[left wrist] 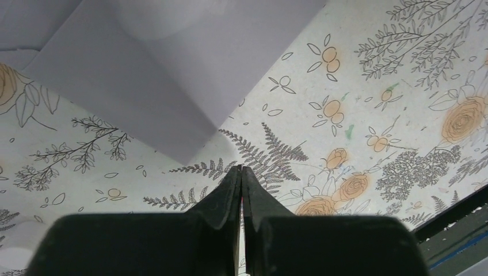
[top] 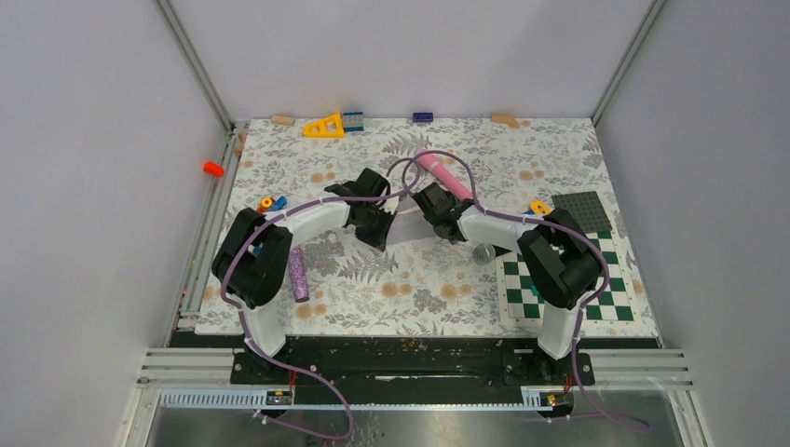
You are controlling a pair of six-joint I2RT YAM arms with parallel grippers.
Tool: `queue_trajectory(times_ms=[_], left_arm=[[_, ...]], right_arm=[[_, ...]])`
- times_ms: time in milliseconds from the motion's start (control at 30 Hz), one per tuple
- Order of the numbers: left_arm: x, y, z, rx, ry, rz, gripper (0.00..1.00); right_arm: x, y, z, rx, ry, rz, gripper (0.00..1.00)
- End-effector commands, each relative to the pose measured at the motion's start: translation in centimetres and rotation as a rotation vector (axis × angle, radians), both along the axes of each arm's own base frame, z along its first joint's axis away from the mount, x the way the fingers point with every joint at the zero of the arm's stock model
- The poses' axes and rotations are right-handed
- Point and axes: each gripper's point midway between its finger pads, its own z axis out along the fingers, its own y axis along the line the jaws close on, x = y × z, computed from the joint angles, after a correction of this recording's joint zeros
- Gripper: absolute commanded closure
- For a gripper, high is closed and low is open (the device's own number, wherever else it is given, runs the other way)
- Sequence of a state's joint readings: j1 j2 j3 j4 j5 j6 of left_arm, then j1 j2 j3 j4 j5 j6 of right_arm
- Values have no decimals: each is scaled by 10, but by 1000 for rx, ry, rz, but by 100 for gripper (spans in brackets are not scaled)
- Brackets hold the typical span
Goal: Place the letter into the envelope and seal it
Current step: Place the solid glue at the center of the board.
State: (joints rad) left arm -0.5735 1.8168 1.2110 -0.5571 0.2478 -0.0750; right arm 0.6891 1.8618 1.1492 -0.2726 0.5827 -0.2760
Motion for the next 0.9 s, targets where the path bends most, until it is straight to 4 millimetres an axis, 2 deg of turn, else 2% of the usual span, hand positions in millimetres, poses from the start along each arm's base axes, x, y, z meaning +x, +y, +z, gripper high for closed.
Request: queue_trajectory(times_ms=[0, 167, 300, 500, 633, 767, 867], left_arm=[[15, -2, 7, 15, -86, -11, 100], [20, 13, 1, 93, -112, 25, 100], [27, 22, 1, 130, -141, 39, 100], [33, 34, -3, 178, -157, 59, 100], [45, 46, -4, 223, -181, 105, 100], [59, 54, -4, 255, -208, 143, 100], [65, 59, -7, 270, -200, 170, 100]], right_arm=[[0, 8, 11, 6, 3, 20, 49], [3, 7, 25, 60, -8, 4, 48], [7, 3, 42, 168, -2, -37, 48], [25, -1, 73, 312, -13, -109, 48], [28, 18, 74, 460, 77, -138, 49], [33, 42, 66, 672, 237, -201, 52], [46, 54, 67, 793, 315, -250, 52]])
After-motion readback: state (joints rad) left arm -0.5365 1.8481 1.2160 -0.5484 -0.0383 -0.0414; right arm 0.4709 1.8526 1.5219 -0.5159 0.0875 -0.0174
